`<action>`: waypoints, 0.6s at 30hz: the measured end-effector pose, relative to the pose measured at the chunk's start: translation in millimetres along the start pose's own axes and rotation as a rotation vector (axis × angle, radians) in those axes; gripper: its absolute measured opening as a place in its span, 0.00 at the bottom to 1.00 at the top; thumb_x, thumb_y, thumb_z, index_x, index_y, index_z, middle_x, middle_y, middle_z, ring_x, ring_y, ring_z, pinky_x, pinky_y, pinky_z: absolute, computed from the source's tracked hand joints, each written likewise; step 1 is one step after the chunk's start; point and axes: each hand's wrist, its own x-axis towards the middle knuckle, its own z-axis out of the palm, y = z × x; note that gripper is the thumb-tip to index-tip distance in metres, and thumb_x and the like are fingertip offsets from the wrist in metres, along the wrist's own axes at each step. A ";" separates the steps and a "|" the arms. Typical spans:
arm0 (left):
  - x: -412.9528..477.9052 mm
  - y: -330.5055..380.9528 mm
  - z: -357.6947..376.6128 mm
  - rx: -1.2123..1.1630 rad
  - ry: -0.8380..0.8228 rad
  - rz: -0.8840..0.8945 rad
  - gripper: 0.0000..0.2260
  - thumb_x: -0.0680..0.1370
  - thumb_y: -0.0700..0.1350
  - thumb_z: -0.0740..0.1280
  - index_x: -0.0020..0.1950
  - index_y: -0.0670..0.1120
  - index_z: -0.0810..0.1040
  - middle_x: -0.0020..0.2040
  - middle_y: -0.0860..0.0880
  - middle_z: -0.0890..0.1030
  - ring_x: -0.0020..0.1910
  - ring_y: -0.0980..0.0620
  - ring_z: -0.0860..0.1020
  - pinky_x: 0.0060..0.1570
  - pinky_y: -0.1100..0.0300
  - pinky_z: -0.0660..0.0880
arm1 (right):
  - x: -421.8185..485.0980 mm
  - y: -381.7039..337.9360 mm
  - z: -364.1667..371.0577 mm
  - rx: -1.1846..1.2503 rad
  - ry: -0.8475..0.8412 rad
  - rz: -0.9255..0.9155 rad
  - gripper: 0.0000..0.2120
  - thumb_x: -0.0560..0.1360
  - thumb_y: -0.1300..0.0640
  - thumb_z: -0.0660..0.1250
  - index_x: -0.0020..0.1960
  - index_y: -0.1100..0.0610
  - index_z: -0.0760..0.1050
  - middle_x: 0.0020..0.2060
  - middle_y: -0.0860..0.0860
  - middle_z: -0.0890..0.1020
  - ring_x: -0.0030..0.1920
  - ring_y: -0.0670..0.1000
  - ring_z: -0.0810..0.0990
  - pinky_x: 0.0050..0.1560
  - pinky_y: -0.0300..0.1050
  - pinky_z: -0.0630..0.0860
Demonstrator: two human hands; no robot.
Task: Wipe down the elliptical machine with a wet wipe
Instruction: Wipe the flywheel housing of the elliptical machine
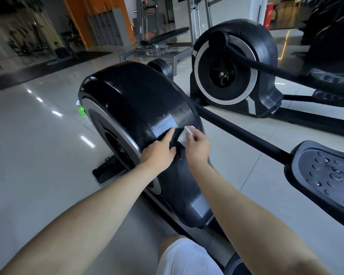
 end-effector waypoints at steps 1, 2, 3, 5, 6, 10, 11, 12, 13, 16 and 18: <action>0.6 0.5 0.9 0.049 -0.001 0.000 0.29 0.84 0.53 0.58 0.82 0.63 0.48 0.54 0.45 0.83 0.53 0.40 0.80 0.50 0.50 0.74 | 3.6 -0.6 5.8 -0.028 -0.038 -0.029 0.12 0.83 0.59 0.62 0.60 0.49 0.82 0.49 0.41 0.82 0.51 0.44 0.81 0.57 0.38 0.76; 1.1 1.3 2.8 0.088 0.003 0.005 0.29 0.84 0.53 0.58 0.82 0.63 0.47 0.54 0.44 0.83 0.54 0.39 0.80 0.49 0.51 0.72 | 6.5 1.5 10.9 -0.056 -0.085 -0.040 0.15 0.84 0.59 0.60 0.63 0.48 0.81 0.51 0.40 0.82 0.51 0.42 0.80 0.58 0.36 0.75; 1.3 2.4 3.9 0.116 0.008 0.005 0.30 0.85 0.53 0.57 0.82 0.62 0.46 0.54 0.44 0.83 0.53 0.40 0.80 0.49 0.51 0.71 | 6.5 4.0 16.1 -0.073 -0.140 -0.032 0.15 0.84 0.58 0.60 0.64 0.45 0.80 0.51 0.41 0.81 0.50 0.42 0.79 0.59 0.35 0.73; 2.6 3.2 4.6 0.150 0.011 -0.003 0.30 0.85 0.53 0.57 0.82 0.62 0.45 0.54 0.44 0.84 0.54 0.40 0.81 0.51 0.50 0.71 | 4.0 12.9 23.0 0.021 -0.212 0.038 0.09 0.82 0.48 0.63 0.57 0.42 0.81 0.53 0.44 0.79 0.51 0.44 0.75 0.65 0.40 0.70; 3.6 2.2 5.2 0.166 0.011 -0.003 0.30 0.85 0.53 0.57 0.83 0.62 0.44 0.54 0.44 0.84 0.54 0.40 0.81 0.52 0.50 0.72 | 0.0 16.0 23.7 0.052 -0.210 0.034 0.11 0.80 0.43 0.66 0.56 0.46 0.81 0.54 0.46 0.79 0.53 0.44 0.76 0.68 0.44 0.70; 2.8 -0.6 8.9 0.242 0.053 0.022 0.31 0.85 0.53 0.57 0.83 0.59 0.44 0.49 0.44 0.84 0.50 0.40 0.82 0.51 0.49 0.75 | -16.6 24.8 12.3 -0.028 -0.114 -0.193 0.23 0.83 0.42 0.62 0.49 0.63 0.69 0.43 0.57 0.73 0.45 0.45 0.57 0.50 0.47 0.56; 2.4 -0.9 10.0 0.246 0.057 0.022 0.31 0.85 0.53 0.57 0.83 0.59 0.44 0.48 0.45 0.84 0.49 0.40 0.82 0.50 0.50 0.74 | -19.9 28.0 11.3 -0.026 -0.106 -0.191 0.23 0.84 0.41 0.59 0.47 0.61 0.62 0.41 0.56 0.65 0.39 0.54 0.61 0.48 0.49 0.57; 1.9 -1.0 11.4 0.250 0.059 0.019 0.31 0.85 0.53 0.57 0.83 0.59 0.43 0.47 0.45 0.84 0.49 0.40 0.82 0.49 0.50 0.74 | -22.7 33.4 9.2 -0.090 -0.091 -0.185 0.23 0.85 0.39 0.56 0.48 0.59 0.58 0.42 0.55 0.61 0.40 0.51 0.59 0.48 0.49 0.59; 1.2 -0.5 12.1 0.255 0.059 0.015 0.31 0.85 0.53 0.57 0.83 0.59 0.43 0.47 0.45 0.84 0.49 0.39 0.82 0.48 0.51 0.74 | -26.5 41.0 5.0 -0.180 -0.050 -0.165 0.23 0.84 0.38 0.55 0.50 0.59 0.58 0.43 0.54 0.60 0.42 0.51 0.59 0.50 0.47 0.62; 1.1 -0.1 13.1 0.279 0.063 0.001 0.30 0.85 0.54 0.57 0.83 0.59 0.43 0.48 0.44 0.84 0.48 0.38 0.82 0.47 0.51 0.73 | -28.7 71.9 -2.6 -0.344 -0.060 -0.097 0.18 0.83 0.39 0.54 0.56 0.54 0.66 0.49 0.51 0.69 0.50 0.48 0.66 0.61 0.44 0.65; 0.3 0.1 13.0 0.287 0.067 0.002 0.30 0.85 0.54 0.57 0.83 0.59 0.43 0.48 0.44 0.84 0.49 0.38 0.82 0.47 0.51 0.73 | -29.9 71.1 -7.0 -0.309 -0.130 -0.040 0.15 0.78 0.42 0.51 0.63 0.43 0.63 0.58 0.44 0.70 0.57 0.44 0.68 0.65 0.44 0.66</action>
